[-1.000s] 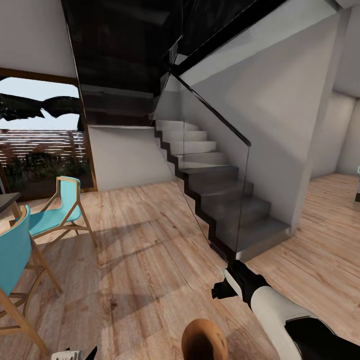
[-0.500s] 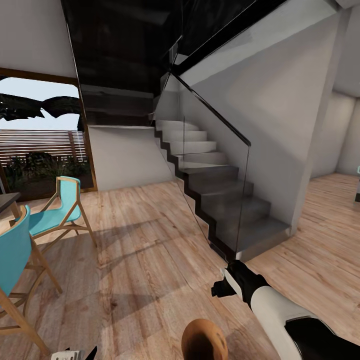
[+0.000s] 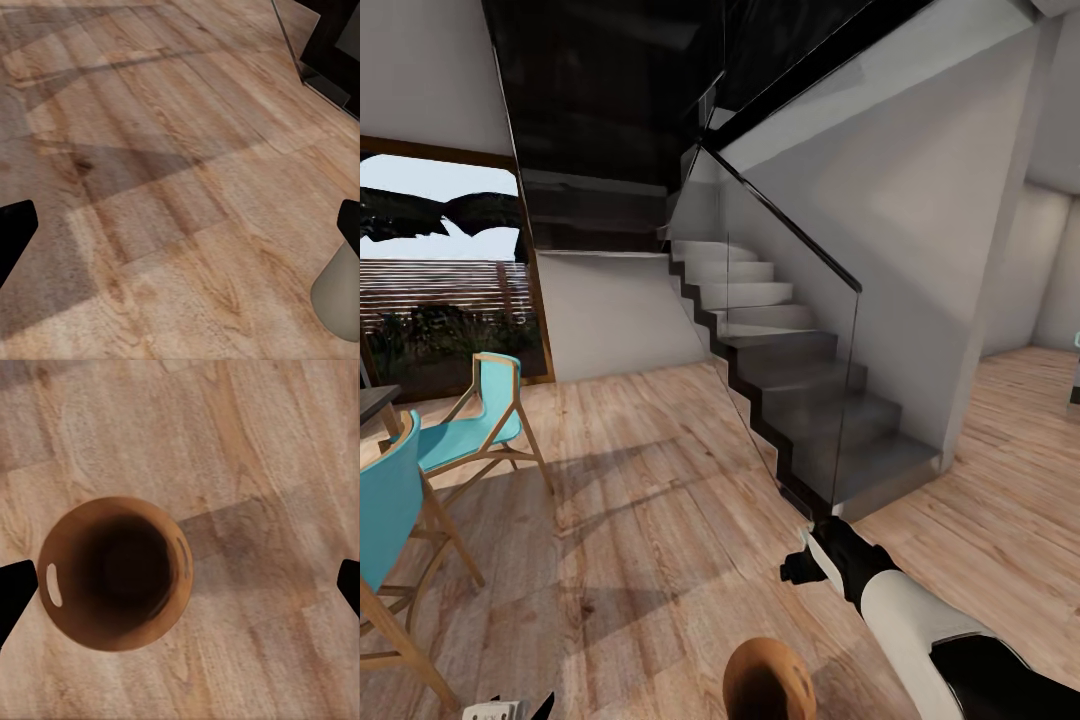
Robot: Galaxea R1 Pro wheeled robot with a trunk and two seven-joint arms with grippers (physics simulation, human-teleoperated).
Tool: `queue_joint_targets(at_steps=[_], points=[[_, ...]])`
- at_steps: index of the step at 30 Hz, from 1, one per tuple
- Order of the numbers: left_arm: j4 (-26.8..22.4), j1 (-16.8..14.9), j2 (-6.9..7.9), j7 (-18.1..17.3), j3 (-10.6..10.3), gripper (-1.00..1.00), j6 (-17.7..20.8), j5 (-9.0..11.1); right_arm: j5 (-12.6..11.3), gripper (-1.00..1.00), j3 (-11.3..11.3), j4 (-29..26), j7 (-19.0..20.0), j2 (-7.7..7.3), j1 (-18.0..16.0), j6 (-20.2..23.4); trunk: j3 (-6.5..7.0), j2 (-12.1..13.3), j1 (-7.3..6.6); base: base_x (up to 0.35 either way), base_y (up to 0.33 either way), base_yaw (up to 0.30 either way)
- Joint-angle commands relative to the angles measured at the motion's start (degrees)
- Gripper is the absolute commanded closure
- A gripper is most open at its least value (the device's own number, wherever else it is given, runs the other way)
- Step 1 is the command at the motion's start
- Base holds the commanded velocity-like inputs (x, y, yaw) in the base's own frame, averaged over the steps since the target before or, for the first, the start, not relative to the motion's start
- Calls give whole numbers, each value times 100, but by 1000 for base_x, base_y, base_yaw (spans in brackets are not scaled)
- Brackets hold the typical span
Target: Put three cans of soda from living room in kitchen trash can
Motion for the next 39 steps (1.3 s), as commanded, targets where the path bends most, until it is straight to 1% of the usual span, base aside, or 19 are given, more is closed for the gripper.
queue_joint_targets(at_steps=[1, 2, 9, 39], points=[[0, -1, 0, -1, 0, -100, 0, 0, 0, -100, 6, -7, 1, 0, 0, -33, 0, 0, 0, 0, 0, 0], [0, -2, 0, -2, 0, -100, 0, 0, 0, -100, 8, -10, 1, 0, 0, -99, -1, 0, 0, 0, 0, 0], [0, -3, -1, -1, 0, -100, 0, -4, -1, -100, 11, -18, 1, 0, 0, -114, -37, 0, 0, 0, 0, 0], [6, -2, -1, 5, 0, -100, 0, -9, -1, -100, 15, -20, -6, 0, 1, -119, -836, -1203, 659, 0, 0, 0]])
